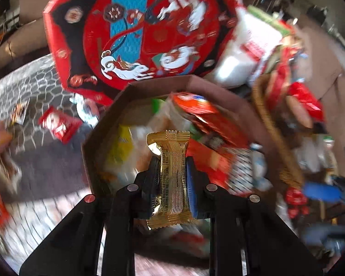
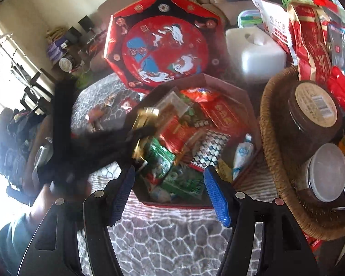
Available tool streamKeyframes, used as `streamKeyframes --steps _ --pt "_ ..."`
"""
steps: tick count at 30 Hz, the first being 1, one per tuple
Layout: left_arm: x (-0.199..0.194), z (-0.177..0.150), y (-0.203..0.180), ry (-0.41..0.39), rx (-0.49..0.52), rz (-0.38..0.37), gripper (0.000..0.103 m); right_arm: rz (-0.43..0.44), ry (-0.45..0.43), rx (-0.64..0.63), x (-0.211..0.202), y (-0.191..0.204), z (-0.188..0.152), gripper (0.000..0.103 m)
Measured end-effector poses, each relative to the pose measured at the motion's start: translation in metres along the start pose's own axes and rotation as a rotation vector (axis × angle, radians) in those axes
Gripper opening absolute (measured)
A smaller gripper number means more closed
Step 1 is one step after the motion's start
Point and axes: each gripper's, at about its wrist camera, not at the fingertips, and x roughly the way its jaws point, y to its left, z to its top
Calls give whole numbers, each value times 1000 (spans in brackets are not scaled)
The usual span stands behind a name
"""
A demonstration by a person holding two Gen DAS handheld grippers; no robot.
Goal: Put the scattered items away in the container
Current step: 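Carry the gold bar into the box and open the left gripper, then grasp the pink wafer pack on the table with the right gripper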
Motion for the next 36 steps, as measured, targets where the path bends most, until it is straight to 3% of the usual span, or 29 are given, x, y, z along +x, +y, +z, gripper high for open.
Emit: streamKeyframes --steps 3,5,7,8,9,12,17,21,26,32,36 --pt "23 12 9 51 37 84 25 2 12 10 7 -7 -2 65" --pt "23 17 16 53 28 69 29 5 26 10 15 -10 -1 65" --pt "14 18 19 37 27 69 57 7 32 8 21 -9 -1 65" --pt "4 18 21 9 30 76 78 9 34 8 23 -9 -1 65" --pt "-8 16 24 -24 33 72 83 13 35 8 25 -7 -1 65" --pt "-35 6 35 -50 33 32 86 24 33 4 29 -1 0 65" --pt "-84 -29 80 -89 -10 68 87 49 18 -57 33 31 11 65" --pt "-95 -58 132 -87 -101 92 88 67 39 -140 52 73 35 65" --pt "-101 -73 190 -102 -213 65 88 42 93 -249 99 130 74 65" --pt "-129 -93 212 -176 -248 0 88 -74 149 -412 177 194 110 65" --pt "-148 -114 227 -235 -294 -6 88 -9 186 -423 225 232 126 65"
